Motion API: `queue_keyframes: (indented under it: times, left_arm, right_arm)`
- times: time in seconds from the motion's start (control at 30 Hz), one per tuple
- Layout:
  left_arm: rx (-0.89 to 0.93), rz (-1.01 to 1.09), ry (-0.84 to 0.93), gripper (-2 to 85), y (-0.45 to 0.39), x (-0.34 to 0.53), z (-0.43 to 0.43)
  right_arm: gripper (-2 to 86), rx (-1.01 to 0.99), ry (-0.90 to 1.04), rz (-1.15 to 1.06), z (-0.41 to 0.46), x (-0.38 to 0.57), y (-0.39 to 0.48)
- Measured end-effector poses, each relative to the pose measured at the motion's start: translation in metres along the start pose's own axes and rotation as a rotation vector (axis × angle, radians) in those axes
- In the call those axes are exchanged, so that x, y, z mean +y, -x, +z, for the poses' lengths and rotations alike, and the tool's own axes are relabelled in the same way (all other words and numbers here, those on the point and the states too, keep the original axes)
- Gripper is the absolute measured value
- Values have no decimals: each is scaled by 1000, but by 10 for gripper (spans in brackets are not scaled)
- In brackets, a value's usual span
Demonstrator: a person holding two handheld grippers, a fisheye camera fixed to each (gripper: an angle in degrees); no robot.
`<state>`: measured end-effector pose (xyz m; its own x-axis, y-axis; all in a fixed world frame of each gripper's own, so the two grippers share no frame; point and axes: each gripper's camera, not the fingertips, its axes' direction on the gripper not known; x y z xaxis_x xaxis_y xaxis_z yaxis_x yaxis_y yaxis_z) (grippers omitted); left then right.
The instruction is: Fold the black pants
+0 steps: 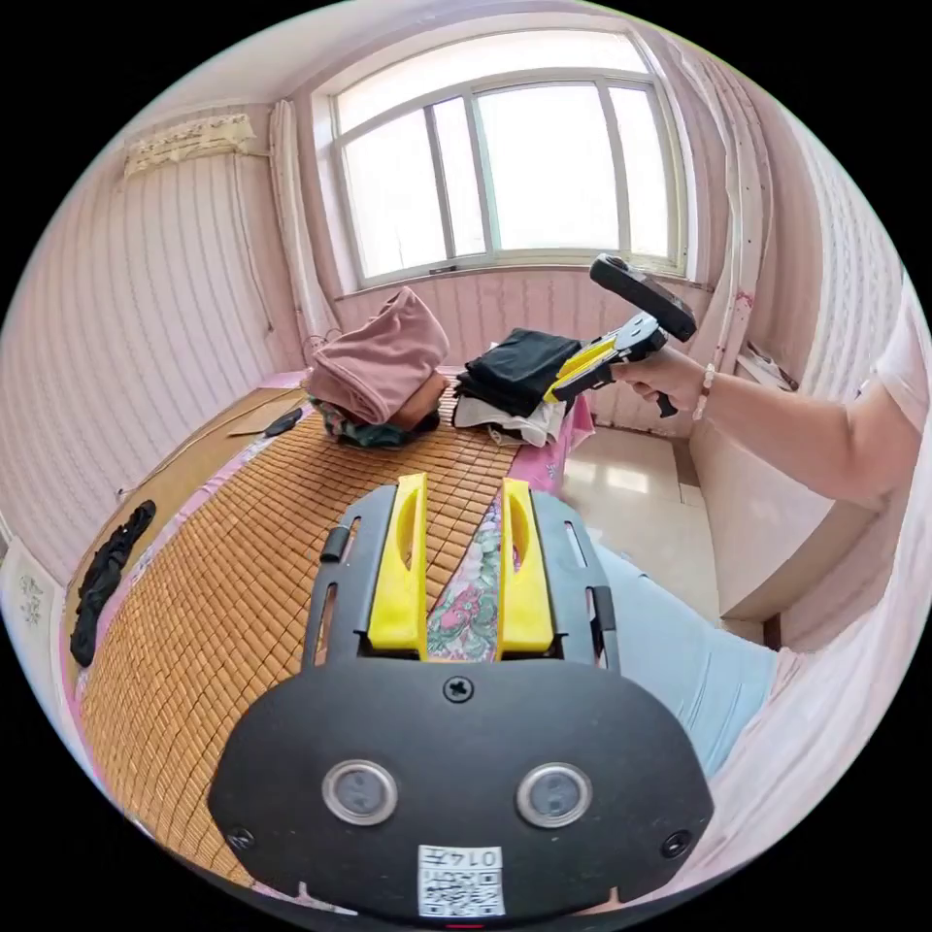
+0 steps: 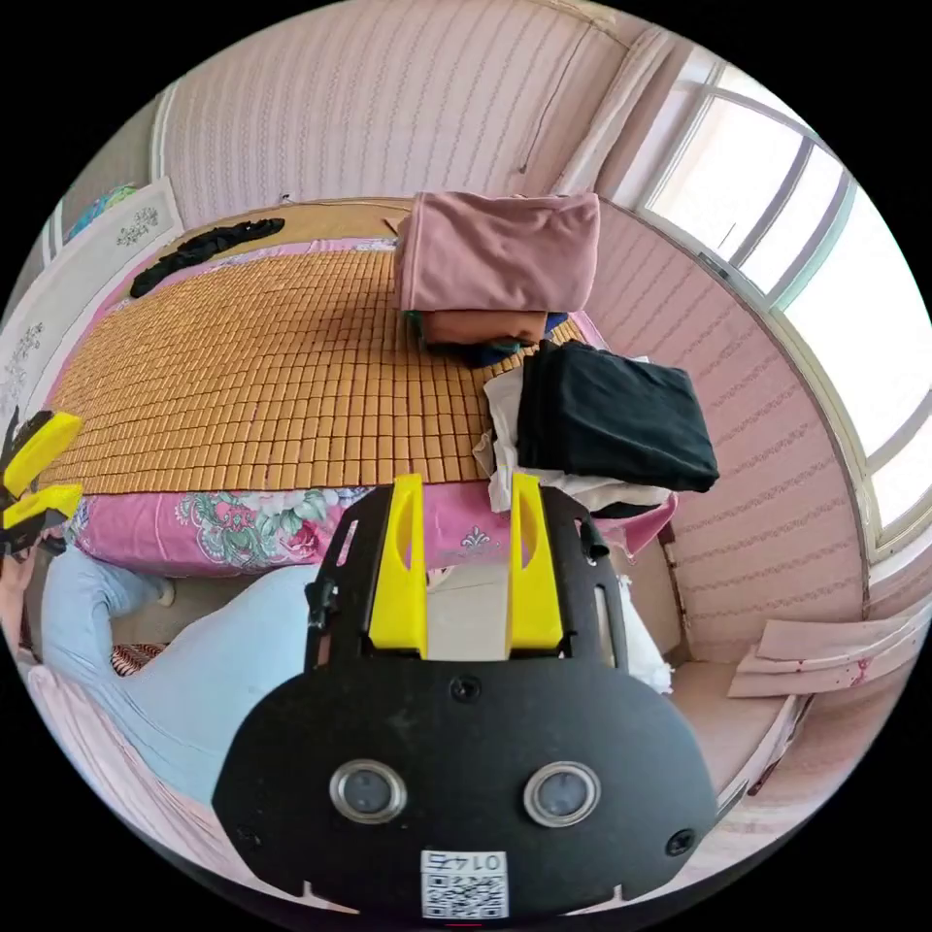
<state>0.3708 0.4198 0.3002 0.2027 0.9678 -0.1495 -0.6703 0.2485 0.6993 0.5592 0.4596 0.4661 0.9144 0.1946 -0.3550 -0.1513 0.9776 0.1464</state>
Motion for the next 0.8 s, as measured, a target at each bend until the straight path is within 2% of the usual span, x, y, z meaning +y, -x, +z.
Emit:
queue_keyframes:
  times: [0.13,0.27,0.37,0.6,0.73,0.8]
  left_arm:
    - [114,57,28,112,4,-58,92]
    - [167,106,76,110,11,-129,191]
    - [211,23,103,111,27,-178,255]
    - [250,-153,188,130,48,-248,391]
    - [241,-253,244,105,50,-251,431]
    - [185,-204,250,69,45,-254,428]
  right_arm:
    - [120,15,3,102,23,-2,-72]
    - [121,56,-15,115,43,-19,-105]
    - [143,87,-1,130,69,-35,-125]
    - [160,12,59,169,115,-44,-159]
    - [114,9,66,155,111,-44,-165]
    - [69,-15,33,148,103,-42,-167]
